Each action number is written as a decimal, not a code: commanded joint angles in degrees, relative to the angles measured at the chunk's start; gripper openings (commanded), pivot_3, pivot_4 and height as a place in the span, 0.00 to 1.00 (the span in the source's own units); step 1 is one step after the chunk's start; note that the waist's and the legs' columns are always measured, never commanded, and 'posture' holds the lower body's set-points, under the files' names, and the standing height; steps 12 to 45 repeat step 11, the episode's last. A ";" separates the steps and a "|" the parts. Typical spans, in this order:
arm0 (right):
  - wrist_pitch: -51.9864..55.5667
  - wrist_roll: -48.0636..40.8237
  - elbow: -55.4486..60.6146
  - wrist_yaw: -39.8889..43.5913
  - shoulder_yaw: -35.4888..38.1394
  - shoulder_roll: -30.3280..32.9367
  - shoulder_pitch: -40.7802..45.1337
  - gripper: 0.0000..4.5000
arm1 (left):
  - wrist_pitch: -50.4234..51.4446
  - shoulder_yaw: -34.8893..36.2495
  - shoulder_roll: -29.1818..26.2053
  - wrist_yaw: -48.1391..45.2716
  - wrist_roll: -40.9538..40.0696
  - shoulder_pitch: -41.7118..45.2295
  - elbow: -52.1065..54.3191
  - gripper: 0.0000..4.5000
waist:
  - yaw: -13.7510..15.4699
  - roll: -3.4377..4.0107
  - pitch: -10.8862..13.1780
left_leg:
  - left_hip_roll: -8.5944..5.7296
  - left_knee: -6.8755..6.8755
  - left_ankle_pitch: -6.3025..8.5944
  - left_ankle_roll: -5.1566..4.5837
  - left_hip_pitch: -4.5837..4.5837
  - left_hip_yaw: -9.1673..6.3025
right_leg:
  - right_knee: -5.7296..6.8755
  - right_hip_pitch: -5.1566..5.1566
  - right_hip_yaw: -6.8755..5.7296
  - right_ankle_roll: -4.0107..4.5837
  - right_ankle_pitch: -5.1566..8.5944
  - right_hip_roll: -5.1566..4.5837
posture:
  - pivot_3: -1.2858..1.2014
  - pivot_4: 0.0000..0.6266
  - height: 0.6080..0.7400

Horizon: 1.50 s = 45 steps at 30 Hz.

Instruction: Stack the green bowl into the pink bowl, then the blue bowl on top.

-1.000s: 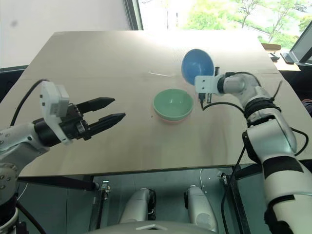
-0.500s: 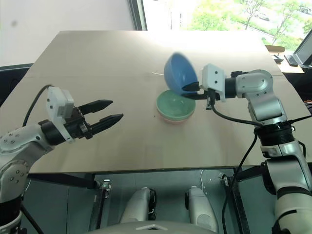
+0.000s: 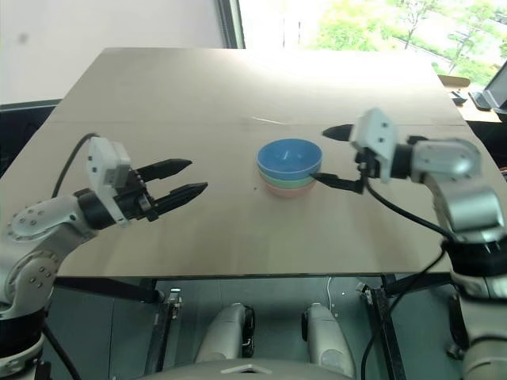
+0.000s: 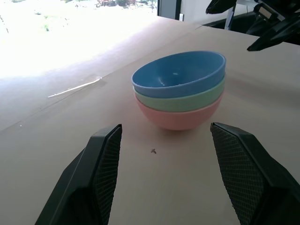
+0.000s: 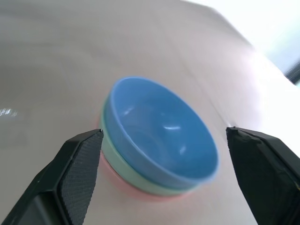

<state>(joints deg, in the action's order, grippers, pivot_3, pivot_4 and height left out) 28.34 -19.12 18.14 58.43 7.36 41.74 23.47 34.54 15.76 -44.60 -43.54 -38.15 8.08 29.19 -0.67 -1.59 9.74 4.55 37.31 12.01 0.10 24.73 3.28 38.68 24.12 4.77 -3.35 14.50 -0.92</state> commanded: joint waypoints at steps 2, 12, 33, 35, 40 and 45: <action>6.34 -5.40 9.00 -4.51 10.34 1.66 -9.20 0.99 | -4.22 0.19 -0.65 -2.35 2.89 -1.47 -2.56 0.71 | -0.10 0.01 0.00 | 0.00 0.00 0.00 0.00 -0.01 0.01 | 0.00 -0.01 0.01 0.02 0.01 0.00 | 0.52 0.24 1.00; 10.49 -11.44 15.14 -6.51 21.37 4.17 -22.38 0.99 | -4.95 3.29 -3.54 -8.98 1.56 -3.69 -5.90 0.71 | -0.28 0.01 -0.01 | 0.02 0.03 0.00 -0.01 -0.07 0.01 | -0.05 -0.07 0.01 0.15 0.10 0.01 | 0.52 0.24 1.00; 10.49 -11.44 15.14 -6.51 21.37 4.17 -22.38 0.99 | -4.95 3.29 -3.54 -8.98 1.56 -3.69 -5.90 0.71 | -0.28 0.01 -0.01 | 0.02 0.03 0.00 -0.01 -0.07 0.01 | -0.05 -0.07 0.01 0.15 0.10 0.01 | 0.52 0.24 1.00; 10.49 -11.44 15.14 -6.51 21.37 4.17 -22.38 0.99 | -4.95 3.29 -3.54 -8.98 1.56 -3.69 -5.90 0.71 | -0.28 0.01 -0.01 | 0.02 0.03 0.00 -0.01 -0.07 0.01 | -0.05 -0.07 0.01 0.15 0.10 0.01 | 0.52 0.24 1.00; 10.49 -11.44 15.14 -6.51 21.37 4.17 -22.38 0.99 | -4.95 3.29 -3.54 -8.98 1.56 -3.69 -5.90 0.71 | -0.28 0.01 -0.01 | 0.02 0.03 0.00 -0.01 -0.07 0.01 | -0.05 -0.07 0.01 0.15 0.10 0.01 | 0.52 0.24 1.00; 10.49 -11.44 15.14 -6.51 21.37 4.17 -22.38 0.99 | -4.95 3.29 -3.54 -8.98 1.56 -3.69 -5.90 0.71 | -0.28 0.01 -0.01 | 0.02 0.03 0.00 -0.01 -0.07 0.01 | -0.05 -0.07 0.01 0.15 0.10 0.01 | 0.52 0.24 1.00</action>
